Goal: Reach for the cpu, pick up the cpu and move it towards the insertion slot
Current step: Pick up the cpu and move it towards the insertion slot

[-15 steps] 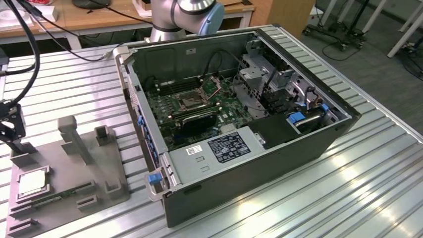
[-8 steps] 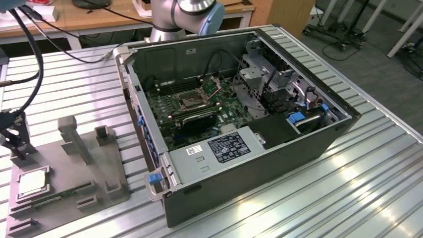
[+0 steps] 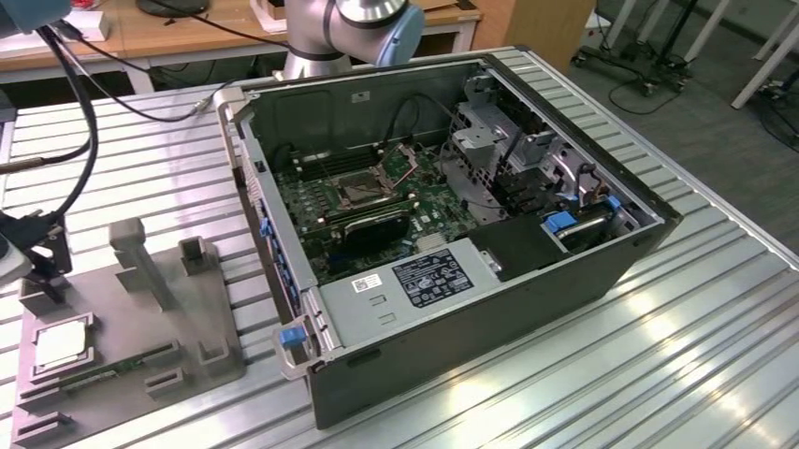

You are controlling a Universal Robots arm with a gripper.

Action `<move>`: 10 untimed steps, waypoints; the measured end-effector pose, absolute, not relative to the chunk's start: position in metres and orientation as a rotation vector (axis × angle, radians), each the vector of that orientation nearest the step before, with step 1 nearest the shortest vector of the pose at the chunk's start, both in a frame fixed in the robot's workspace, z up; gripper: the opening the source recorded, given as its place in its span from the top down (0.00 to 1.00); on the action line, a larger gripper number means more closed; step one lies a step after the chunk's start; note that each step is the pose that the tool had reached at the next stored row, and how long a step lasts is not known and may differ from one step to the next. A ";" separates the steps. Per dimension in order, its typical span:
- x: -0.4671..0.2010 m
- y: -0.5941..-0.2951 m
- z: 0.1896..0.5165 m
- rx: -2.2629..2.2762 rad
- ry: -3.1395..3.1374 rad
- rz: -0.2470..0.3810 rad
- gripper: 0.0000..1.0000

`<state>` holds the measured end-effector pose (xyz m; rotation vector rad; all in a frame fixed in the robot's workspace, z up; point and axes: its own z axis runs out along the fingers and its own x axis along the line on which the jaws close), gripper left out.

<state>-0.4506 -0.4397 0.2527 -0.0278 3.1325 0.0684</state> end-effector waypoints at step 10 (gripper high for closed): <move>-0.448 -0.440 0.250 -0.028 3.133 0.068 0.41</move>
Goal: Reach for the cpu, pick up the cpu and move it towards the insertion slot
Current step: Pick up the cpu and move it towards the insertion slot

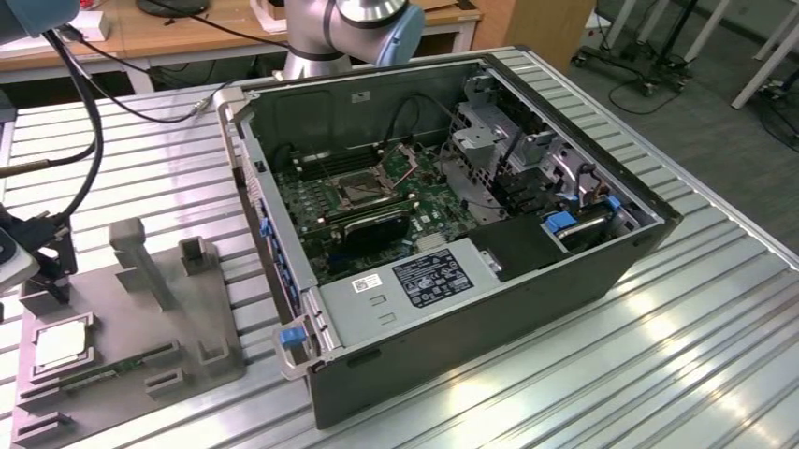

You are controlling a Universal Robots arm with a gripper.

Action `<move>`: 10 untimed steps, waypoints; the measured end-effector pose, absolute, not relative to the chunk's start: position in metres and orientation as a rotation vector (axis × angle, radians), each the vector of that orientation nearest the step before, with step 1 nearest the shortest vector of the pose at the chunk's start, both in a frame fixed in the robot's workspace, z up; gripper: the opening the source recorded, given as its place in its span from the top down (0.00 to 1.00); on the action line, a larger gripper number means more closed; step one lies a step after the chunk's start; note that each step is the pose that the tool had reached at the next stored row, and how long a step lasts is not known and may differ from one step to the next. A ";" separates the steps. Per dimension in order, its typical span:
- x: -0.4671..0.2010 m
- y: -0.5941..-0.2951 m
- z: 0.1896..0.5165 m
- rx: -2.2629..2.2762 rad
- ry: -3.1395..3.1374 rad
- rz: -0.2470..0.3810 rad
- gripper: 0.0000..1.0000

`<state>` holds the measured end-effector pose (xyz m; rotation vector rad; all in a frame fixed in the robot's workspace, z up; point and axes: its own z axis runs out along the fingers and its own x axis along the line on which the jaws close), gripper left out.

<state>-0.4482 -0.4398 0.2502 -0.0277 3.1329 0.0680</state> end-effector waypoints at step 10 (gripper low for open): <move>-0.448 -0.440 0.249 -0.028 3.133 0.068 0.41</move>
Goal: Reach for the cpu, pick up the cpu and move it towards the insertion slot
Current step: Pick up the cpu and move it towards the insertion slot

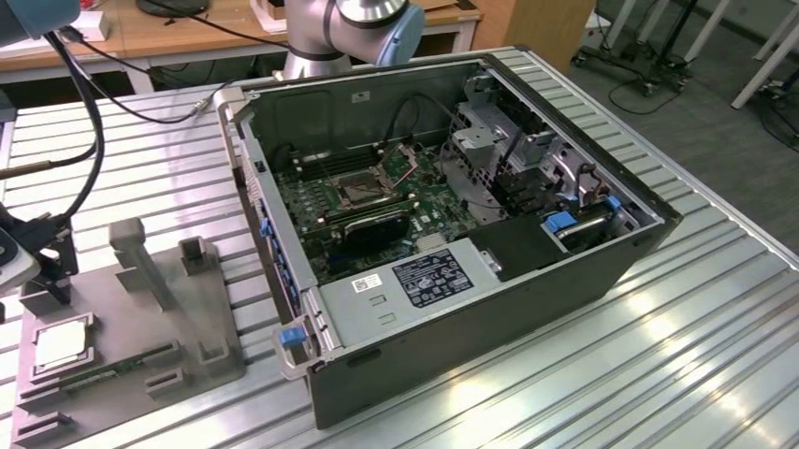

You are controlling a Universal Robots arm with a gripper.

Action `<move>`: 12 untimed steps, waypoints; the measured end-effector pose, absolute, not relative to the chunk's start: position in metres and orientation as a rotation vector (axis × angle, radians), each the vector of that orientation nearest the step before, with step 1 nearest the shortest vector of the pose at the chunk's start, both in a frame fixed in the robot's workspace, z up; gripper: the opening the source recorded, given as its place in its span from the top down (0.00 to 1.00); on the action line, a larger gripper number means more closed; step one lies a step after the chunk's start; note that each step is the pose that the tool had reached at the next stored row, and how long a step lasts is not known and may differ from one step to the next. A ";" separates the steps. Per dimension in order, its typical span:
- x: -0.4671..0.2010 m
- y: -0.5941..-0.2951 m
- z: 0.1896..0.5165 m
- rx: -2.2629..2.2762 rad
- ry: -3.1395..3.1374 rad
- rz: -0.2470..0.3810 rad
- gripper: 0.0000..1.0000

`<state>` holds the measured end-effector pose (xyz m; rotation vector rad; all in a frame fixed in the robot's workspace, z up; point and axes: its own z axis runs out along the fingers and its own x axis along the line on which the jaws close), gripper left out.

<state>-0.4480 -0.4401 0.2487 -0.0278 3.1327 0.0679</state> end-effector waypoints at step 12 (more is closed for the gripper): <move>-0.448 -0.440 0.248 -0.028 3.133 0.068 0.41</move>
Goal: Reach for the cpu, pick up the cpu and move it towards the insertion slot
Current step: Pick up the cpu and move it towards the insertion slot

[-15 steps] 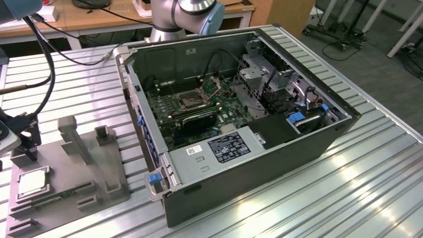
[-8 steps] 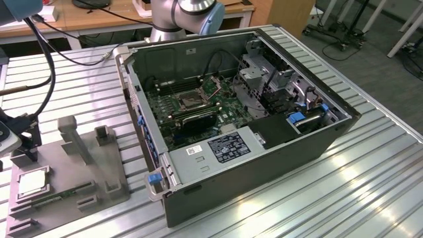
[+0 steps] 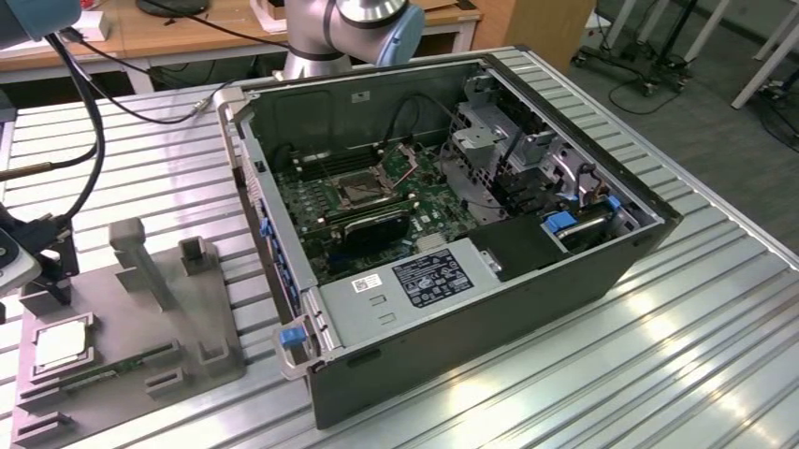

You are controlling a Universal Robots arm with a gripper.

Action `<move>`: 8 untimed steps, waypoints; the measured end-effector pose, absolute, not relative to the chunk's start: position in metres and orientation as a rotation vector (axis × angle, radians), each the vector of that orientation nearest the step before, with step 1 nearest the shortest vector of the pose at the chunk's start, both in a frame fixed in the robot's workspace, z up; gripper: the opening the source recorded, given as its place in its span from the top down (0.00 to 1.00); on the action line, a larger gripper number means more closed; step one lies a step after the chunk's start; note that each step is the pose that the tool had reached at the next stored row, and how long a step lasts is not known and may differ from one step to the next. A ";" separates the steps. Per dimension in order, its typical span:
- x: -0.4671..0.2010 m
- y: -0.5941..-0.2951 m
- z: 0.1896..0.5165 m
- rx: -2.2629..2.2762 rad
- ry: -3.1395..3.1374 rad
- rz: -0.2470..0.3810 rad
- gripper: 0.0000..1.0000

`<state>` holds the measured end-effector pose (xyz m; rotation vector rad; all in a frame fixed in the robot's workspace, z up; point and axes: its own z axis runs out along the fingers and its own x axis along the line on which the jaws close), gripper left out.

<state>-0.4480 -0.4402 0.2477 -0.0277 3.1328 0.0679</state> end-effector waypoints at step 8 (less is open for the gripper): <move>-0.448 -0.440 0.248 -0.028 3.133 0.068 0.27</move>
